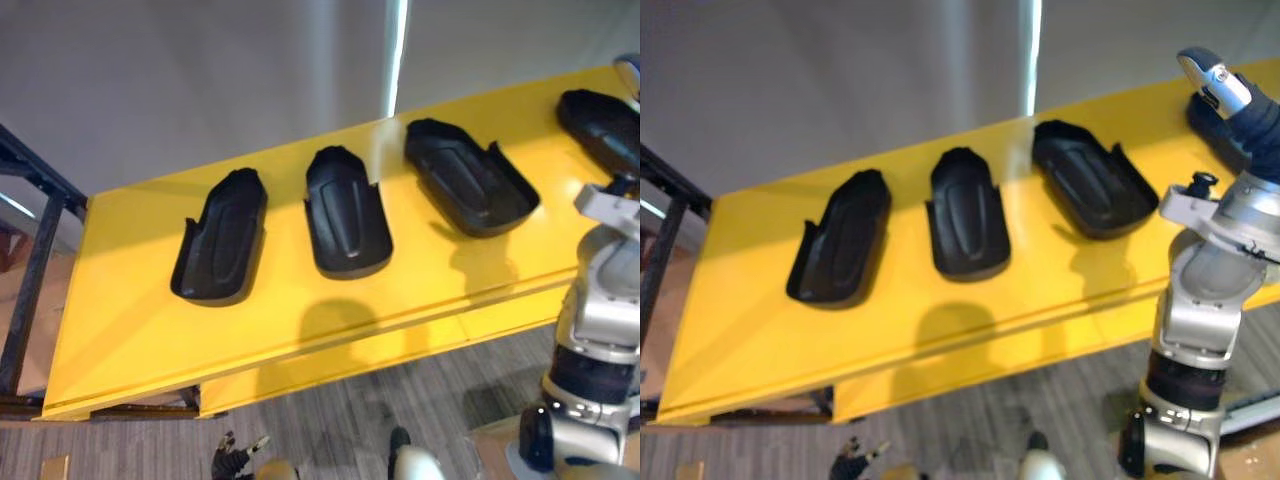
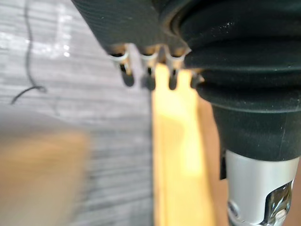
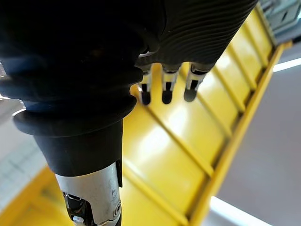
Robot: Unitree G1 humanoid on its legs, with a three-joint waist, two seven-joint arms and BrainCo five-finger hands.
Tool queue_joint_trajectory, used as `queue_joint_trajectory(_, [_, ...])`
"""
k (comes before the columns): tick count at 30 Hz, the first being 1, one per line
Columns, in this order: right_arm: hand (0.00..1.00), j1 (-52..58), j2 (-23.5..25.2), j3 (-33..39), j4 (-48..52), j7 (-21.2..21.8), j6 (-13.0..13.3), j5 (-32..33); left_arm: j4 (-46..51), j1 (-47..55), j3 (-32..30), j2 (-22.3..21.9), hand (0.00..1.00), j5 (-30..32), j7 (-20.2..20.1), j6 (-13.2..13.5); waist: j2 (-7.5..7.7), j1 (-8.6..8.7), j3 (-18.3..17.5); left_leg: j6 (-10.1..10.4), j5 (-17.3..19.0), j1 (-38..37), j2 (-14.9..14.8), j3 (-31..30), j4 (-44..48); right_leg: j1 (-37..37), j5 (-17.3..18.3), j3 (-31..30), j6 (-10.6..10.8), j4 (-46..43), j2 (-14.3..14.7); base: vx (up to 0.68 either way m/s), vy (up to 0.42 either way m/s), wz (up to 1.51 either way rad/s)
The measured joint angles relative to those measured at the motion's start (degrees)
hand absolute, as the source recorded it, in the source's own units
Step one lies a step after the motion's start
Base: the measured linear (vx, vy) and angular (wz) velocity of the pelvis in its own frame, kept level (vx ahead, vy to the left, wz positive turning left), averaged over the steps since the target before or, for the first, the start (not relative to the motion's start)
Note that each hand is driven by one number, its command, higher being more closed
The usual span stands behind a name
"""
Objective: Walk over and take plastic housings, then place them on the shelf
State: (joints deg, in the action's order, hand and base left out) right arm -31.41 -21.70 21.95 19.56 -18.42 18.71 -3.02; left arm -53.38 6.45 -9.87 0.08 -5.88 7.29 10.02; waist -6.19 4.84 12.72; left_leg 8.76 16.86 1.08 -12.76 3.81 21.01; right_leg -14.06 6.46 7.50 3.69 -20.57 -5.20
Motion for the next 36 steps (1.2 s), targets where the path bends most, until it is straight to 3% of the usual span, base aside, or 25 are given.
queue_joint_trajectory(2, [0.00,0.3,1.3,0.0,0.0,0.9,-0.1,0.1,-0.1,-0.3,0.1,0.4,0.00,0.3,-0.1,-0.1,0.27,0.07,0.2,0.4,2.1,0.2,0.4,1.0,-3.0,-1.3,-1.9,0.0,1.2,0.7,-0.5,-0.26,0.225,0.07])
queue_joint_trajectory(4, [0.00,1.3,2.8,-0.6,0.0,1.1,-0.5,0.0,-0.3,-0.5,0.4,2.3,0.00,1.4,-0.1,-0.1,1.99,-0.86,0.9,0.2,2.9,1.0,1.8,1.9,-2.7,-1.5,-4.3,-1.7,2.4,2.1,-1.5,-0.28,0.211,0.01])
queue_joint_trajectory(5, [0.00,1.8,3.3,-1.5,0.0,1.4,-1.3,-0.2,-1.3,-0.4,0.5,4.0,0.00,2.5,-0.1,-0.1,2.78,-1.45,0.7,-1.0,3.5,2.7,2.7,1.9,-0.1,-1.6,-6.6,-3.3,3.2,3.5,-2.0,-0.26,0.183,-0.13])
queue_joint_trajectory(6, [0.00,1.7,3.3,-2.6,0.0,1.9,-1.7,-0.8,-2.0,-0.3,-1.1,5.0,0.00,2.4,0.0,-0.1,2.51,-2.34,0.5,-2.2,3.5,4.3,2.0,2.4,1.6,-1.4,-11.0,-4.8,3.5,7.0,-1.5,-0.23,0.205,-0.21])
queue_joint_trajectory(7, [0.00,1.6,3.3,-3.1,0.1,2.1,-1.7,-1.1,-2.2,-0.3,-2.8,5.4,0.00,2.5,0.1,-0.1,2.13,-2.84,0.6,-2.6,3.5,4.5,1.2,3.1,1.6,-1.2,-10.7,-5.4,3.0,6.6,-1.3,-0.18,0.184,-0.06])
queue_joint_trajectory(8, [0.00,2.0,3.4,-4.2,0.2,2.4,-1.6,-1.1,-2.6,0.0,-5.2,6.2,0.00,2.3,0.8,-0.1,2.59,-2.62,0.6,-3.0,3.1,4.8,1.6,2.1,2.3,-0.5,-7.0,-6.2,2.2,1.4,-1.5,-0.09,0.124,0.13])
queue_joint_trajectory(10, [0.00,1.6,3.4,-6.8,0.2,3.7,-1.4,-0.4,-3.5,1.0,-8.6,8.6,0.00,2.3,1.5,-0.2,4.40,-3.57,-0.2,-2.9,3.1,5.3,2.6,1.6,3.4,3.4,-4.7,-6.1,3.6,5.2,-2.2,-0.13,0.034,0.17])
queue_joint_trajectory(12, [0.00,0.5,3.3,-9.4,0.2,5.2,-1.1,1.0,-3.6,1.0,-12.7,9.6,0.00,2.3,1.6,-0.1,4.94,-4.17,-1.0,-2.3,2.7,7.5,2.1,1.2,3.7,4.0,-5.9,-5.9,4.9,10.1,-1.7,-0.17,-0.062,0.07])
queue_joint_trajectory(16, [0.00,-2.8,2.9,-12.5,0.1,8.2,-0.1,9.0,-4.2,0.5,-16.6,7.9,0.00,2.3,2.0,-0.4,4.54,-4.25,-0.5,-0.9,1.2,13.8,1.1,-1.8,3.0,1.0,-7.8,-4.3,4.1,13.5,-0.1,-0.10,-0.086,0.25])
queue_joint_trajectory(21, [0.00,-6.6,1.7,-15.7,-2.5,8.9,-0.1,11.6,-4.1,0.0,-15.1,5.6,0.00,2.4,2.6,-0.4,4.01,-4.29,0.7,0.0,-2.3,15.1,1.9,-4.2,-0.9,-0.9,-7.7,-1.8,3.6,12.2,-0.4,0.06,-0.049,0.28])
queue_joint_trajectory(23, [0.00,-10.5,0.8,-19.3,-7.6,9.9,-0.3,13.9,-3.3,-0.5,-11.3,5.0,0.00,2.5,2.6,-0.2,3.94,-4.48,1.1,0.3,-2.7,15.2,1.9,-5.0,-1.5,-0.9,-7.3,-1.1,3.0,11.8,-0.4,0.11,-0.005,0.17])
queue_joint_trajectory(27, [0.00,-19.7,0.4,-24.9,-18.2,11.5,-1.4,18.1,0.7,-2.3,-4.9,3.6,0.00,4.6,2.0,0.2,3.52,-5.91,2.4,0.4,-2.8,14.9,2.0,-5.1,-1.3,0.3,-7.1,-1.2,2.6,11.8,-0.3,0.11,0.024,0.17])
queue_joint_trajectory(36, [0.00,-38.2,-0.6,-26.8,-36.6,10.5,-4.2,16.7,2.9,-3.6,-2.8,3.9,0.00,4.1,1.4,1.2,2.52,-9.22,6.3,0.5,-3.2,15.0,2.9,-8.3,-1.3,1.4,-5.8,-0.1,1.8,9.6,-0.9,0.04,0.028,0.25])
